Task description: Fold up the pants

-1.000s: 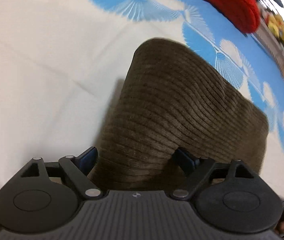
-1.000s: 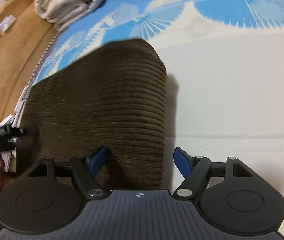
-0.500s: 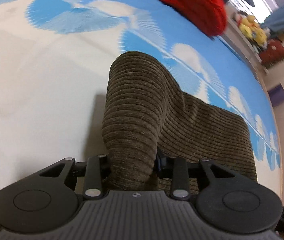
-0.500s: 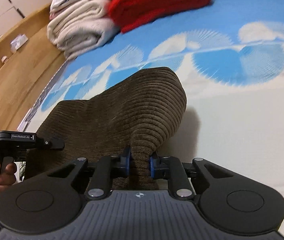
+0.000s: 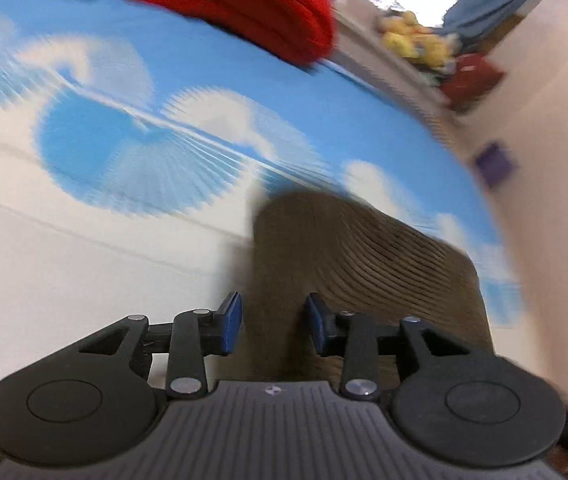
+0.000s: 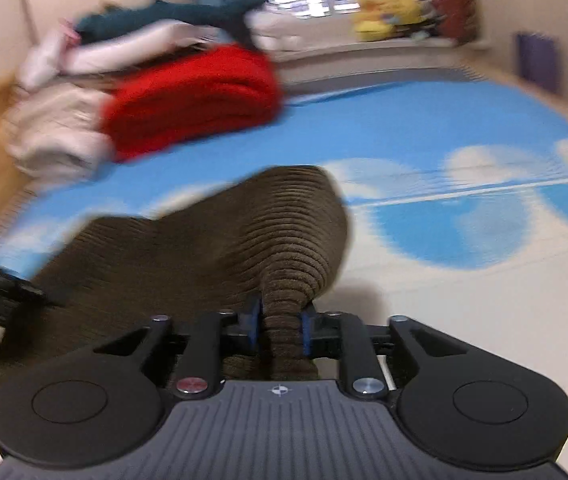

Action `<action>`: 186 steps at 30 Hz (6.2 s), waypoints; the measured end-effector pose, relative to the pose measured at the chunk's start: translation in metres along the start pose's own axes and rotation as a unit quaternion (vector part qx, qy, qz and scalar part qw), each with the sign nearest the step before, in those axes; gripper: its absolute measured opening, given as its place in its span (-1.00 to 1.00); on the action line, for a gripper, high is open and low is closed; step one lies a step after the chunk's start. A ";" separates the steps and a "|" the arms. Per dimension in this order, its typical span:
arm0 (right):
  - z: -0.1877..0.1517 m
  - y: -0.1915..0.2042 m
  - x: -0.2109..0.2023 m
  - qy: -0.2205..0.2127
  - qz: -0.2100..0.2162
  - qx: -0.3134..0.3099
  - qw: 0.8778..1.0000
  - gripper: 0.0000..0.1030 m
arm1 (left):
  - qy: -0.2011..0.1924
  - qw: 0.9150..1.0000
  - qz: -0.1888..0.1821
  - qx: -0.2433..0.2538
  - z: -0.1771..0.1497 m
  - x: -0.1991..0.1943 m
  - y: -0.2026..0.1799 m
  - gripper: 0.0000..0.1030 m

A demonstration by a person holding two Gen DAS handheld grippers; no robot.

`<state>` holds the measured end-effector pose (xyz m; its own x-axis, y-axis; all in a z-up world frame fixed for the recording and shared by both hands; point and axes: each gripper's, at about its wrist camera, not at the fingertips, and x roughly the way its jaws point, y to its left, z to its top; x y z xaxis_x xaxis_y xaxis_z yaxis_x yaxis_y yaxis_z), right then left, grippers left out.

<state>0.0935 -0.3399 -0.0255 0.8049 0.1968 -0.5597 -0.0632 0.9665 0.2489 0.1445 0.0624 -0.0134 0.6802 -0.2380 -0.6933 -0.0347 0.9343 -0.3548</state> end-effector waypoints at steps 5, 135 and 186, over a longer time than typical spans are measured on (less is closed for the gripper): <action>-0.007 -0.034 -0.004 0.013 -0.072 0.032 0.997 -0.33 | 0.022 0.993 -0.070 0.088 -0.013 -0.007 -0.025 -0.34; -0.085 0.082 -0.111 -0.007 -0.074 -0.079 0.994 0.98 | -0.054 0.973 0.101 0.198 -0.149 -0.072 -0.106 0.99; -0.086 0.091 -0.106 -0.004 -0.070 -0.103 0.992 0.98 | -0.049 0.973 0.098 0.201 -0.149 -0.069 -0.107 0.99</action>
<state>-0.0484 -0.2586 -0.0114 0.8195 0.0578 -0.5702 -0.0687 0.9976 0.0024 -0.0081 -0.0605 -0.0211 0.7569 -0.0364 -0.6526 0.1053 0.9922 0.0667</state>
